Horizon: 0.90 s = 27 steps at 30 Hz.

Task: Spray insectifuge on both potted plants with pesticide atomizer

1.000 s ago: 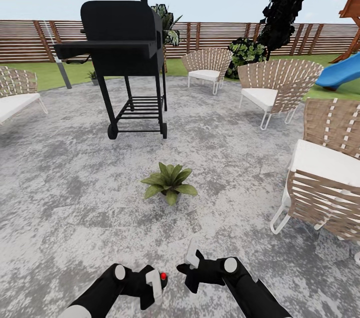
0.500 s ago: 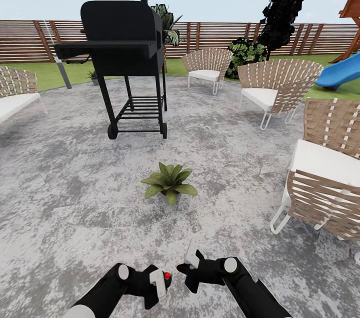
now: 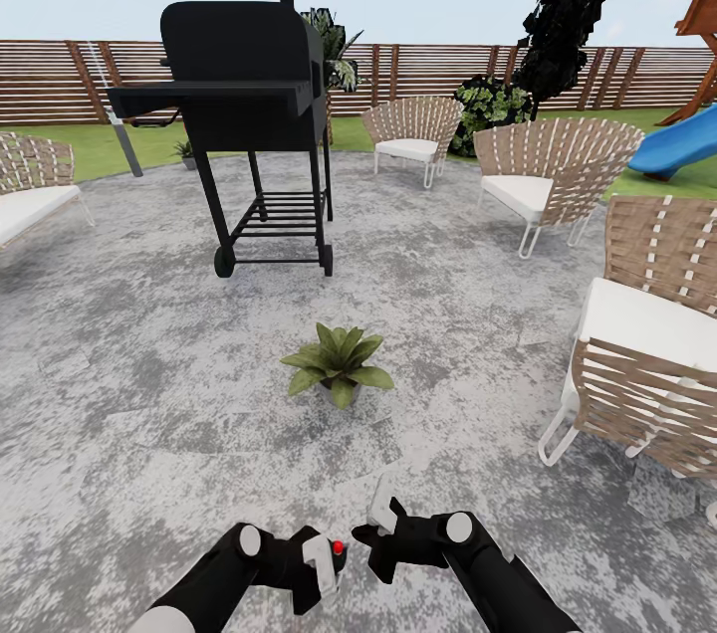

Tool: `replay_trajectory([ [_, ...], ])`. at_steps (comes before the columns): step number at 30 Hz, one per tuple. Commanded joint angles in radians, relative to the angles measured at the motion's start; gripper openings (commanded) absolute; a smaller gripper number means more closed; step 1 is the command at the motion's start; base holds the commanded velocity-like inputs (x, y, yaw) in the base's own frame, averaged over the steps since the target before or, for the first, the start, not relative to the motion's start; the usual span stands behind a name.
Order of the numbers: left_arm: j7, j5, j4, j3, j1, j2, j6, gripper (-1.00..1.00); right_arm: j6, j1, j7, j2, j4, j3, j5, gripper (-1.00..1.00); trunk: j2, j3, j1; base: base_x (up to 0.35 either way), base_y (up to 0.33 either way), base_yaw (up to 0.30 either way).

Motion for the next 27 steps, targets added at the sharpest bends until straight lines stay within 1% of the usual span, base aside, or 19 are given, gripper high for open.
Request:
replay_trajectory([
  [1,-0.001,-0.01,-0.001,0.001,0.0,-0.003,-0.009,-1.0,0.003,0.0,0.004,0.0,-0.002,-0.001,0.004,-1.0,0.0,-0.001,0.0,0.0,0.0,0.0],
  [8,-0.001,-0.01,-0.001,0.001,0.0,-0.017,-0.008,-1.0,0.003,0.0,0.004,0.0,-0.001,-0.001,0.004,-1.0,0.0,-0.001,0.0,0.0,0.0,0.0],
  [16,-0.001,-0.01,-0.001,0.001,0.0,-0.017,-0.008,-1.0,0.003,0.0,0.004,0.0,-0.001,-0.001,0.004,-1.0,0.0,-0.001,0.0,0.0,0.0,0.0],
  [27,-0.001,-0.01,0.0,0.004,-0.014,-0.016,-0.009,-1.0,0.003,0.0,0.004,0.0,0.0,-0.001,0.004,-1.0,0.0,-0.001,0.0,0.0,0.0,0.0],
])
